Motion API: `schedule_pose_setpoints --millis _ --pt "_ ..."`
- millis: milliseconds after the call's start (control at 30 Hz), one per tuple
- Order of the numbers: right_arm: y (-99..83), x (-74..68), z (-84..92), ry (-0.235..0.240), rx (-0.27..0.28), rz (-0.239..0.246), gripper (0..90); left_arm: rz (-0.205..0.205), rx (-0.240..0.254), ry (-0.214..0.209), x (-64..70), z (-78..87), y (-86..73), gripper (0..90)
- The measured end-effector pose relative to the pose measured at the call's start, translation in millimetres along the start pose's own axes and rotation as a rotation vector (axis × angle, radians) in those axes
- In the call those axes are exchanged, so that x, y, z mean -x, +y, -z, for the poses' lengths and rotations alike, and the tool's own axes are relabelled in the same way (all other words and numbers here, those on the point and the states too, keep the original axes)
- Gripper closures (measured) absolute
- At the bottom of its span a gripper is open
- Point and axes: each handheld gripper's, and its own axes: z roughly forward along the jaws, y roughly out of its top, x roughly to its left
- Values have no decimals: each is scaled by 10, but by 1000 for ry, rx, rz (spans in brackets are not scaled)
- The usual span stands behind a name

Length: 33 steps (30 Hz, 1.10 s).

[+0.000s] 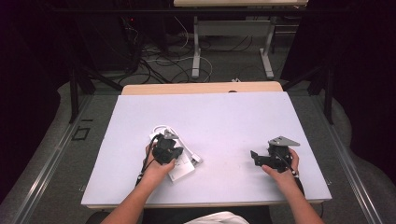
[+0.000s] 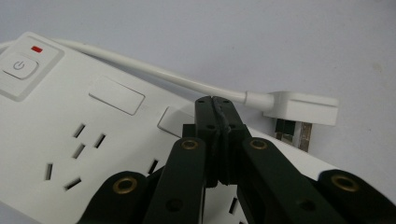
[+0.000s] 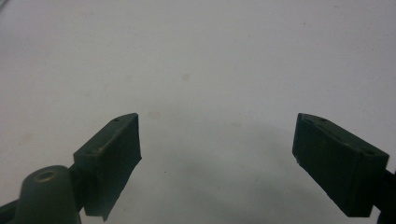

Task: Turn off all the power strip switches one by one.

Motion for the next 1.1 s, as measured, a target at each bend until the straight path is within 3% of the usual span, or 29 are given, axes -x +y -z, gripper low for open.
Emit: schedule_pose_setpoints --millis 267,1100 --pt "-1 1 0 1 -1 0 147 -26 8 -2 67 52 5 899" --pt "-2 4 -1 1 -2 -1 148 -47 21 -28 173 125 -33 899"
